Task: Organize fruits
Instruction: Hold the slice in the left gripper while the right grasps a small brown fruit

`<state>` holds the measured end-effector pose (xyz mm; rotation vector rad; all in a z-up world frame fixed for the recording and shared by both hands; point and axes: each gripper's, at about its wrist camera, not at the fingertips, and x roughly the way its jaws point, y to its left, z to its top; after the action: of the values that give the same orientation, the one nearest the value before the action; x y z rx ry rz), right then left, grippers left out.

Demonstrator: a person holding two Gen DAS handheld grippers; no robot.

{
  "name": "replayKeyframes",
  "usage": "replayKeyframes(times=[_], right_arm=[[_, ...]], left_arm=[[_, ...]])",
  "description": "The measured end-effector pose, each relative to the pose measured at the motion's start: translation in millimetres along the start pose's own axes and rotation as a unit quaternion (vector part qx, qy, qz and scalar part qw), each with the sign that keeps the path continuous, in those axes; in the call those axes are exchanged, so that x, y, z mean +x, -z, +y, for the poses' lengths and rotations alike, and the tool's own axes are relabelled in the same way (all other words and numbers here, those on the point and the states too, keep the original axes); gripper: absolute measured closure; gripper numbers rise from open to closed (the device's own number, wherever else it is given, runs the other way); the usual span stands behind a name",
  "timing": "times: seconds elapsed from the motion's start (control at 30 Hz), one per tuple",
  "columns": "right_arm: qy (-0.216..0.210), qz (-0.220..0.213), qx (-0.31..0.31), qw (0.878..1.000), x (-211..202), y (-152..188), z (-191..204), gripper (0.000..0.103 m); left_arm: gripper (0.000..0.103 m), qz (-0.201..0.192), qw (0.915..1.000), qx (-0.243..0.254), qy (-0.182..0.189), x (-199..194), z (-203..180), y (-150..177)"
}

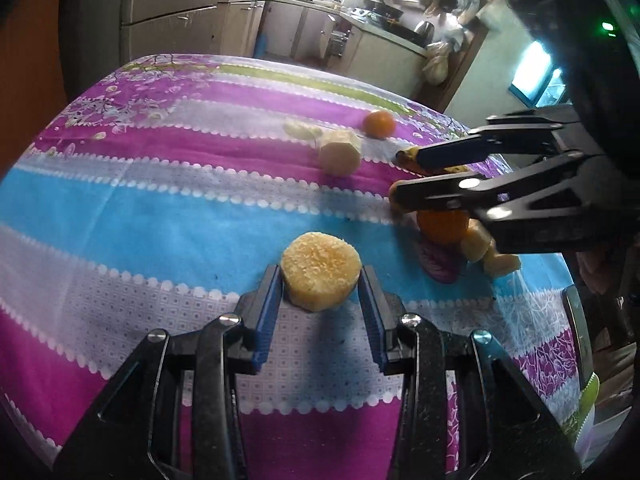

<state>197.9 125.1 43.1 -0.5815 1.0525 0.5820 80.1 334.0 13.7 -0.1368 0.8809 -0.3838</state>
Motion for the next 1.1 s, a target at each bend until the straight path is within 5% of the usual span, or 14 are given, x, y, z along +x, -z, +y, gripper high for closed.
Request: replayKeyframes(times=[0.23,0.6,0.87,1.1], right_arm=[[0.024,0.037,0.004,0.999,30.0,4.7,-7.4,0.058],[0.031,0.008,0.020,0.999,24.1,11.5,-10.1,0.074],[0.049,-0.086,0.045,0.994,-35.3,25.2,-5.0,0.075],[0.072,-0.195,0.064,0.976,-127.4,47.4,9.9,0.075]], left_arm=[[0.063,0.001,1.0000,0.003,0.001,0.7,0.0,0.2],[0.063,0.000,1.0000,0.003,0.002,-0.8,0.5,0.7],[0.064,-0.037,0.9990,0.024,-0.003,-21.7,-12.5,0.0],[0.064,-0.106,0.9935,0.040,0.012,-83.3,-33.9,-1.4]])
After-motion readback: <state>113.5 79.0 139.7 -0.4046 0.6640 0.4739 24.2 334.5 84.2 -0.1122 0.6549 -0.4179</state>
